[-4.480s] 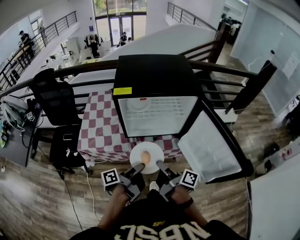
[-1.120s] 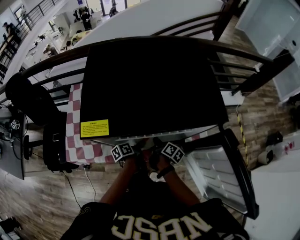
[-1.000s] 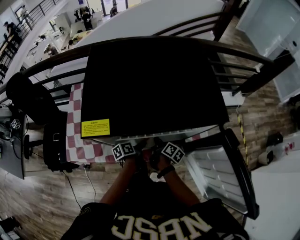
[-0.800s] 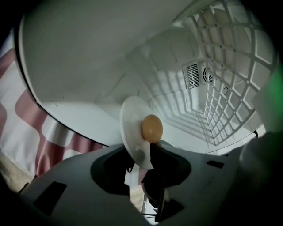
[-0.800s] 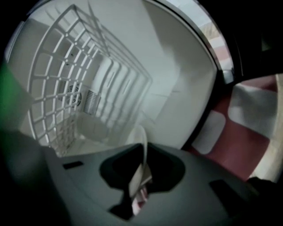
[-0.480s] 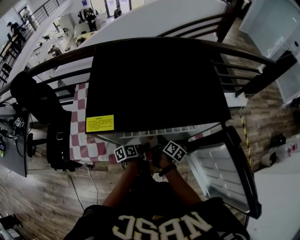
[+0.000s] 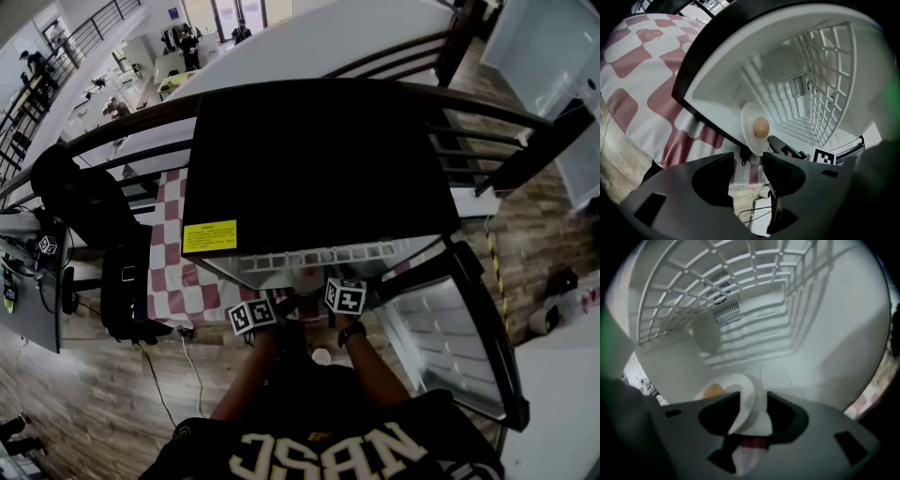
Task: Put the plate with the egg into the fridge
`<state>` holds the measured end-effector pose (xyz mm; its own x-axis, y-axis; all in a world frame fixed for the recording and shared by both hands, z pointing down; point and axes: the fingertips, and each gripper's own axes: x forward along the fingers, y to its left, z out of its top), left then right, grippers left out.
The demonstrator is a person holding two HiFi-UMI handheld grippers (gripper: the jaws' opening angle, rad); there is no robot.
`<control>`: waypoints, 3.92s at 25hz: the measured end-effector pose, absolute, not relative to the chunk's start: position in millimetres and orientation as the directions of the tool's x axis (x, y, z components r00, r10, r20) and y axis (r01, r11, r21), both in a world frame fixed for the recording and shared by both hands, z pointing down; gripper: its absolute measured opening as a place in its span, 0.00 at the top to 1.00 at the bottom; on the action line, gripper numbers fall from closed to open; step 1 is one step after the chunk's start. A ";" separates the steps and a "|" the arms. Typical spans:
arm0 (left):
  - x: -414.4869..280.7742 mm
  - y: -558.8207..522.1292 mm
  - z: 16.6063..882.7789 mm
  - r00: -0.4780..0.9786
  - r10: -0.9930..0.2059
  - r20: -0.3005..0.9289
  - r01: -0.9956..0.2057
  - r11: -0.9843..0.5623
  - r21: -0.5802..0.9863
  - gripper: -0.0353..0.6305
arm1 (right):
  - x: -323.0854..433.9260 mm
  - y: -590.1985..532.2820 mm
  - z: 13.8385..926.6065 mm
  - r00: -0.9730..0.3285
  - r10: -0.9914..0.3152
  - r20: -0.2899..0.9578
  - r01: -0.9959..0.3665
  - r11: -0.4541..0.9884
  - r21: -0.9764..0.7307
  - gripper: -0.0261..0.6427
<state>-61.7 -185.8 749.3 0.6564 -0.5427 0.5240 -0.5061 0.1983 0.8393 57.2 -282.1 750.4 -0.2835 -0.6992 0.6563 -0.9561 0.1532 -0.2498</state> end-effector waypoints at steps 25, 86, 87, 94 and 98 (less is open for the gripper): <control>-46.0 -191.6 684.9 0.582 -0.674 0.455 -0.800 -0.377 0.466 0.65 | 37.5 -187.6 766.7 -0.528 -0.685 0.502 -0.749 0.096 -0.656 0.70; -101.0 -156.6 656.6 0.469 -0.777 0.419 -0.849 -0.267 0.456 0.68 | 27.0 -226.4 723.0 -0.407 -0.665 0.626 -0.913 0.276 -0.300 0.83; -97.8 -156.2 651.6 0.469 -0.785 0.405 -0.850 -0.276 0.450 0.68 | 30.8 -219.1 716.6 -0.430 -0.663 0.613 -0.902 0.291 -0.317 0.84; -73.9 -147.8 603.4 0.470 -0.840 0.271 -0.846 -0.341 0.409 0.82 | 51.9 -183.2 640.0 -0.545 -0.718 0.433 -0.835 0.419 -0.356 0.91; -58.5 -139.9 567.4 0.471 -0.860 0.197 -0.854 -0.388 0.348 0.89 | 58.7 -164.6 592.0 -0.571 -0.750 0.333 -0.814 0.465 -0.348 0.93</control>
<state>-58.5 -139.9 567.4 0.4706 -0.8601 0.1969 -0.8538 -0.3876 0.3476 58.7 -164.6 592.0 -0.5712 -0.7501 0.3333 -0.8140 0.4652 -0.3479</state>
